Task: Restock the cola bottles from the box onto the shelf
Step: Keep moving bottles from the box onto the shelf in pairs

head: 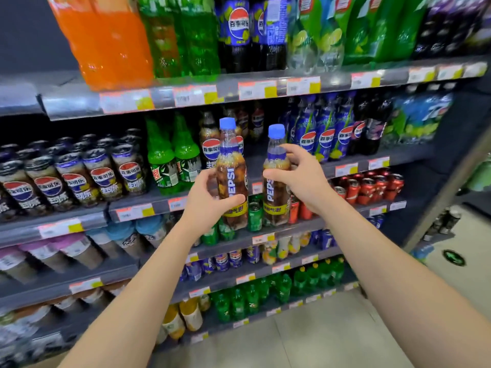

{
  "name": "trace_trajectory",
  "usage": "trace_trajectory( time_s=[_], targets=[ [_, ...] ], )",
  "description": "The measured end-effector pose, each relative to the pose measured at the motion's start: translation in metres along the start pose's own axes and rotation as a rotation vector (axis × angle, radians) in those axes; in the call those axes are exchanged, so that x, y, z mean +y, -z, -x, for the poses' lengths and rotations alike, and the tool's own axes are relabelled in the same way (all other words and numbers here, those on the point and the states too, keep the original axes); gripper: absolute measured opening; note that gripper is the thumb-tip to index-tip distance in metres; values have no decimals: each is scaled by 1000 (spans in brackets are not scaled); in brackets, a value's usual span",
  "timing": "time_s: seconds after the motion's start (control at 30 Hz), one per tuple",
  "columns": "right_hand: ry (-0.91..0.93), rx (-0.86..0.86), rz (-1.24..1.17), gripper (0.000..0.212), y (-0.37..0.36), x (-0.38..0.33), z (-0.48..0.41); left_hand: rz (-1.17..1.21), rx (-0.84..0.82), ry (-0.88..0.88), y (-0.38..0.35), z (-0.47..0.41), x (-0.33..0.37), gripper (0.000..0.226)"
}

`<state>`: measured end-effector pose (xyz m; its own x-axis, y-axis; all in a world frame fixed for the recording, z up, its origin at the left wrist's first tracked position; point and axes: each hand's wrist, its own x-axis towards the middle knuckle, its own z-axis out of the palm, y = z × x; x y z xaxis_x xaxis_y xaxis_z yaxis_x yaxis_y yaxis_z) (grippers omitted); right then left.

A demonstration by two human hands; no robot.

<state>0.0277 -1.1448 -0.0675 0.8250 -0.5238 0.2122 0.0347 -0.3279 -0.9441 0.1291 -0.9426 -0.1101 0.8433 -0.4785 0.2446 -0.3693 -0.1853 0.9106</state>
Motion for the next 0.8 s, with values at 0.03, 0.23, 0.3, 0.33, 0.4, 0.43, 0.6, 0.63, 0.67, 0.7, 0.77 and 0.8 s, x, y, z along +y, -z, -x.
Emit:
trace_trajectory(
  time_s=[0.03,0.23,0.3,0.33,0.4,0.43,0.6,0.63,0.67,0.7,0.77,0.8],
  targets=[
    [-4,-2,4,70,3,3,-15,-6,4,2,-5,-11,-2,69],
    [29,-26,14,77,14,9,-82,-11,-5,28,-30,-58,-9,76],
    [26,-27,-16,73,17,10,-103,-44,-5,29,-34,-68,-10,80],
    [20,-29,-34,71,18,9,-113,-60,1,31,-36,-72,-10,80],
    [27,-43,-35,68,18,9,-135,-69,21,31,-39,-78,-8,76],
    [47,-55,-16,66,16,9,-145,-74,33,32,-41,-80,-8,75],
    [191,-152,84,64,-4,17,-181,-73,124,54,-52,-83,-10,73],
    [199,-165,92,67,-8,21,-185,-73,137,58,-54,-84,-11,71],
    [199,-169,91,69,-12,27,-189,-78,141,64,-57,-83,-11,70],
    [179,-166,80,68,-14,34,-194,-81,142,70,-59,-83,-11,70],
    [138,-157,50,69,-16,47,-204,-75,157,72,-64,-80,-11,71],
    [135,-158,37,74,-16,52,-209,-73,170,73,-67,-79,-12,70]
  ],
)
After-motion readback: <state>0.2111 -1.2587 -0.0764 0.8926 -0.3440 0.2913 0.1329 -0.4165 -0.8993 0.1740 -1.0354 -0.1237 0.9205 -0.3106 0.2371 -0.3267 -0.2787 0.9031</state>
